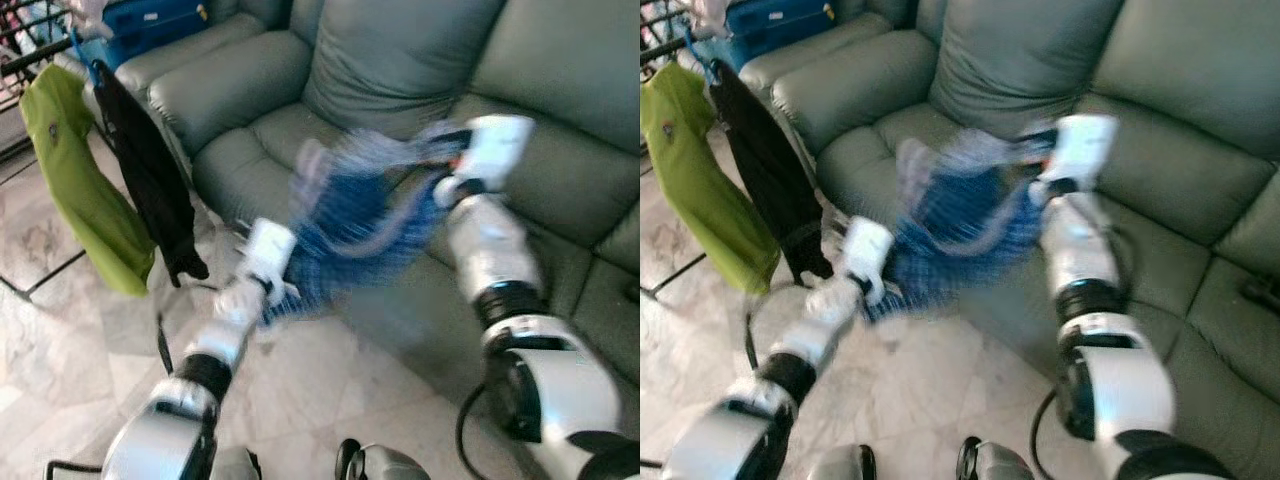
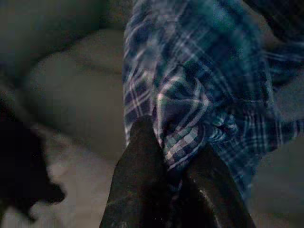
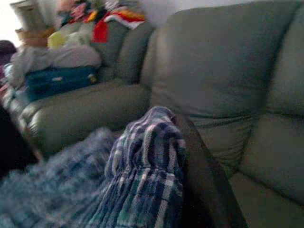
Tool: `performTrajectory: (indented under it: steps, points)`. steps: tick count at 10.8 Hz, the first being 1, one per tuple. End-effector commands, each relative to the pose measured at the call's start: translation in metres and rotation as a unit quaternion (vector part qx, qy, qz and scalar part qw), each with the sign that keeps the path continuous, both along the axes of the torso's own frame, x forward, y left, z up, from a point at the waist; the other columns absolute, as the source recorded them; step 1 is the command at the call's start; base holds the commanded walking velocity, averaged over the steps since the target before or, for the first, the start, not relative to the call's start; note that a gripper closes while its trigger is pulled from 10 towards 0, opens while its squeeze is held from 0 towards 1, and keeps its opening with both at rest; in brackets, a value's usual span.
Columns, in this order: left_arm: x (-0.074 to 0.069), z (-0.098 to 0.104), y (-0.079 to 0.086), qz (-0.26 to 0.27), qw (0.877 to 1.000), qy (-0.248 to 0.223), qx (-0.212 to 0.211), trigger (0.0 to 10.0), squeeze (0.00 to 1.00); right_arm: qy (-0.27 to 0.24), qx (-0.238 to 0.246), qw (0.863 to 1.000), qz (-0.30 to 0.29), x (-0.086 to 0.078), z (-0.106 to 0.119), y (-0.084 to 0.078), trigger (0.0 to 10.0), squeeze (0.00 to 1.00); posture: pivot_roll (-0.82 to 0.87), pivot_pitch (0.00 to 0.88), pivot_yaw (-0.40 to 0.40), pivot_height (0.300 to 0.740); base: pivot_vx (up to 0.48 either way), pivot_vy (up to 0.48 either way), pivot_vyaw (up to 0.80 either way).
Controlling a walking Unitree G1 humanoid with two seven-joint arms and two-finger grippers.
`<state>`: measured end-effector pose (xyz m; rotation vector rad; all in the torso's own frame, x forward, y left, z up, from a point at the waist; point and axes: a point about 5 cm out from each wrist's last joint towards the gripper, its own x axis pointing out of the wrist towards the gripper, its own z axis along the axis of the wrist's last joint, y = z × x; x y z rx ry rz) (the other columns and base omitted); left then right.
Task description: Hang hanger
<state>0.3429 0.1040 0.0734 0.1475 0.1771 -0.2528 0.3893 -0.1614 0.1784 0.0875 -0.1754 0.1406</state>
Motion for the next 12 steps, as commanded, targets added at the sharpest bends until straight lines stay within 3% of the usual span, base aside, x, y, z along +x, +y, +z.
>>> performTrajectory:
  steps: [1, 2, 3, 4, 5, 6, 7, 8, 9, 10, 11, 12]
  points:
    - [0.004, 0.001, 0.011, 0.054, 0.998, 0.0, -0.011, 10.0, 0.0, -0.006, -0.016, 1.0, 0.011, -0.003, 0.001, -0.001, 0.0, 0.0, -0.06, 0.146, -0.034, 0.74, 0.0, 0.0, 0.0]
    - [0.01, 0.007, 0.025, 0.114, 0.993, -0.009, -0.02, 10.0, 0.0, 0.001, -0.03, 0.999, 0.026, -0.006, -0.005, 0.0, 0.0, 0.0, -0.06, 0.146, -0.034, 0.74, 0.0, 0.0, 0.0]
    - [0.014, 0.011, 0.038, 0.169, 0.984, -0.006, -0.059, 10.0, 0.0, 0.026, -0.028, 0.997, 0.063, -0.011, -0.016, 0.005, 0.0, 0.0, -0.07, 0.153, -0.032, 0.74, 0.0, 0.0, 0.0]
    - [0.016, 0.013, 0.041, 0.195, 0.977, -0.001, -0.081, 10.0, 0.0, 0.069, -0.027, 0.975, 0.21, -0.03, -0.037, 0.032, 0.0, 0.0, -0.07, 0.153, -0.033, 0.74, 0.0, 0.0, 0.0]
    - [0.017, 0.014, 0.04, 0.2, 0.975, 0.0, -0.092, 10.0, 0.0, 0.086, -0.04, 0.962, 0.258, -0.039, -0.046, 0.041, 0.0, 0.0, -0.07, 0.154, -0.036, 0.74, 0.0, 0.0, 0.0]
    - [0.019, 0.016, 0.036, 0.21, 0.97, 0.006, -0.121, 10.0, 0.0, 0.129, -0.06, 0.933, 0.331, -0.058, -0.066, 0.055, 0.0, 0.0, -0.07, 0.155, -0.036, 0.74, 0.0, 0.0, 0.0]
    - [0.02, 0.018, 0.033, 0.211, 0.968, 0.007, -0.136, 10.0, 0.0, 0.146, -0.074, 0.919, 0.358, -0.066, -0.076, 0.062, 0.0, 0.0, -0.07, 0.155, -0.036, 0.74, 0.0, 0.0, 0.0]
    - [0.021, 0.02, 0.03, 0.204, 0.968, 0.005, -0.147, 10.0, 0.0, 0.154, -0.096, 0.917, 0.354, -0.07, -0.083, 0.066, 10.0, 0.0, -0.06, 0.157, -0.036, 0.74, 0.0, 0.0, 0.0]
    - [0.021, 0.022, 0.029, 0.196, 0.969, 0.002, -0.152, 10.0, 0.0, 0.155, -0.12, 0.93, 0.312, -0.067, -0.087, 0.062, 10.0, 1.0, -0.06, 0.157, -0.037, 0.74, 0.0, 0.0, 0.0]
    - [0.022, 0.024, 0.028, 0.188, 0.969, -0.005, -0.159, 10.0, 0.0, 0.104, -0.205, 0.941, 0.247, -0.062, -0.082, 0.054, 10.0, 1.0, -0.06, 0.16, -0.038, 0.74, 0.0, 0.0, 0.0]
    - [0.023, 0.026, 0.029, 0.188, 0.968, -0.008, -0.167, 10.0, 0.0, 0.044, -0.218, 0.937, 0.269, -0.069, -0.072, 0.057, 10.0, 1.0, -0.06, 0.16, -0.037, 0.74, 0.0, 0.0, 0.0]
    - [0.023, 0.027, 0.033, 0.199, 0.964, -0.011, -0.176, 10.0, 0.0, 0.016, -0.185, 0.939, 0.29, -0.078, -0.067, 0.056, 10.0, 1.0, -0.06, 0.163, -0.038, 0.74, 0.0, 0.0, 0.0]
